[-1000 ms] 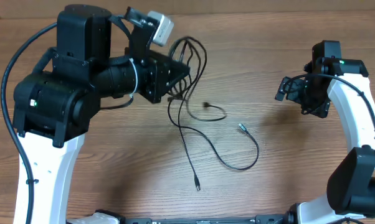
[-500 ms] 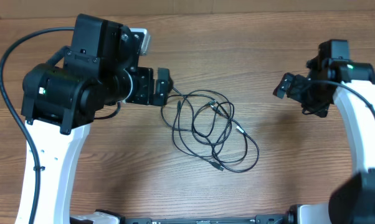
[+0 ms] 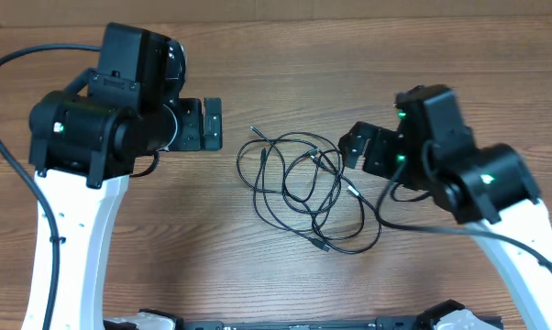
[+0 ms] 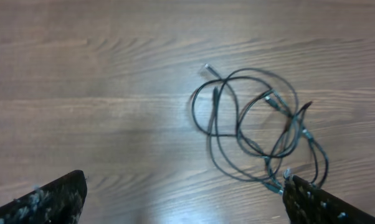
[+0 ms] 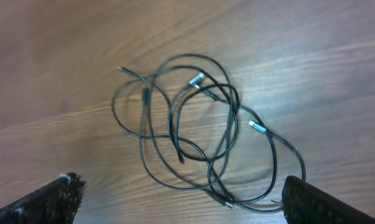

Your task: Untangle cables

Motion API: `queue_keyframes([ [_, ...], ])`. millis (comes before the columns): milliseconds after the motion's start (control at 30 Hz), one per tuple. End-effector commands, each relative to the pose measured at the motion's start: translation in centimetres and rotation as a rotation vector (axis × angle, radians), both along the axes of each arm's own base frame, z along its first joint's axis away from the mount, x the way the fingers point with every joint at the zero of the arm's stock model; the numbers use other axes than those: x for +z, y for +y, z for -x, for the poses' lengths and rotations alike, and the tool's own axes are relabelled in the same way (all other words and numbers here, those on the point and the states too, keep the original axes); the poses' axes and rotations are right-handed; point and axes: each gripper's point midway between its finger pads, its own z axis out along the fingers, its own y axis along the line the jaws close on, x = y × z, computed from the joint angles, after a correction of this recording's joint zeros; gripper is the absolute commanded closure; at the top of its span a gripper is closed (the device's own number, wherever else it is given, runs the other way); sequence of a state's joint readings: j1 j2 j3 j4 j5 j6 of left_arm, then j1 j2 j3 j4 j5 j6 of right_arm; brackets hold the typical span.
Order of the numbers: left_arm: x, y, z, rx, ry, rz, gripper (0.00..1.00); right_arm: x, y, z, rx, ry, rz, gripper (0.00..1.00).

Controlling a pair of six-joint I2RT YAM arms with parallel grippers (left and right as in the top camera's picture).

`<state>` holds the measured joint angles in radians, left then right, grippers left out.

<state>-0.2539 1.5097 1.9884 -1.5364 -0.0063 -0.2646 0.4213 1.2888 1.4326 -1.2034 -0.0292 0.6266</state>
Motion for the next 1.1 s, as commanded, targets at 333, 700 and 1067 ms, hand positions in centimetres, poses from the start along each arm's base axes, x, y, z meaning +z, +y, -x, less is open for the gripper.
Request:
queue_keyframes([
  [333, -7.9, 1.8, -1.6, 0.090, 0.133, -0.044, 0.00, -6.7, 2.9, -2.7, 0.050, 0.208, 0.021, 0.00],
  [700, -13.1, 1.6, -0.7, 0.082, 0.237, -0.043, 0.00, -8.7, 4.5, -3.3, 0.078, 0.216, -0.024, 0.00],
  [1067, -13.1, 1.6, -0.7, 0.081, 0.237, -0.044, 0.00, -15.8, 6.4, -3.9, 0.109, 0.316, 0.055, 0.19],
])
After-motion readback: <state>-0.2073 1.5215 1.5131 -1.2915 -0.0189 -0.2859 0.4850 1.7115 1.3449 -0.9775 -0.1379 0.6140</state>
